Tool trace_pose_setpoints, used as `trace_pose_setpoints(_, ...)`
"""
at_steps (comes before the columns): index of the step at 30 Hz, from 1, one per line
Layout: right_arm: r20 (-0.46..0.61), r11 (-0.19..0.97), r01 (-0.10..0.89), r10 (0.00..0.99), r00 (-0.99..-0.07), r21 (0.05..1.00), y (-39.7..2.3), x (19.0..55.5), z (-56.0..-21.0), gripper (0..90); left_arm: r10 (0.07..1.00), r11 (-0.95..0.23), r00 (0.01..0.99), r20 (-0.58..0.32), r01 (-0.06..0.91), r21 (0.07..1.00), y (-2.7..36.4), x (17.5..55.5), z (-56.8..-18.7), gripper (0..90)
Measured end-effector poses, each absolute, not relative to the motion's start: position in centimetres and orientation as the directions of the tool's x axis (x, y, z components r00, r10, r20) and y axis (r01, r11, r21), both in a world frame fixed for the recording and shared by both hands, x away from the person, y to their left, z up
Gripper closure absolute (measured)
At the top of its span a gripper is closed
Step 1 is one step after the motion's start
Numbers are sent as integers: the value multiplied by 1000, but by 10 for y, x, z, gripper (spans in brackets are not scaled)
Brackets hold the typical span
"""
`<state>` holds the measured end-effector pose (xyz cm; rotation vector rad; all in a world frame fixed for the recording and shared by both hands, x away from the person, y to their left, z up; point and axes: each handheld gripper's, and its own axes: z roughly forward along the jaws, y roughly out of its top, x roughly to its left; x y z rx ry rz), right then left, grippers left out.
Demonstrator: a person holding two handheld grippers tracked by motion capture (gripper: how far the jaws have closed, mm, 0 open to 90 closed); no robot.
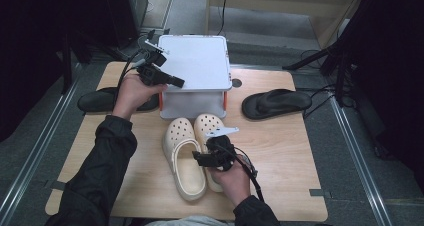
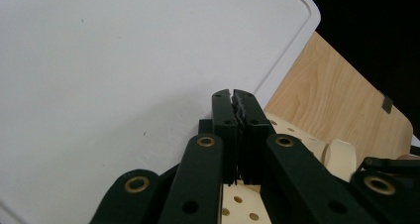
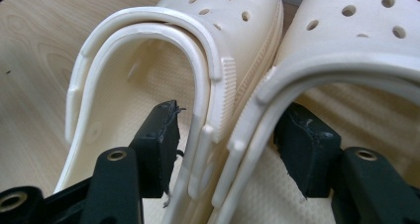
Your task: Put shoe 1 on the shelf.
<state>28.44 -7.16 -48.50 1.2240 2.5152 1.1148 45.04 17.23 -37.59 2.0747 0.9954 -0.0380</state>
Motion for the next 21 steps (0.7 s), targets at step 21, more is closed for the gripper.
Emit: trace_pose_setpoints(21,201,348,686,785,-586,638,-57,298,-493,578,629,-351,691,-356,661,663,175,452,-378,875)
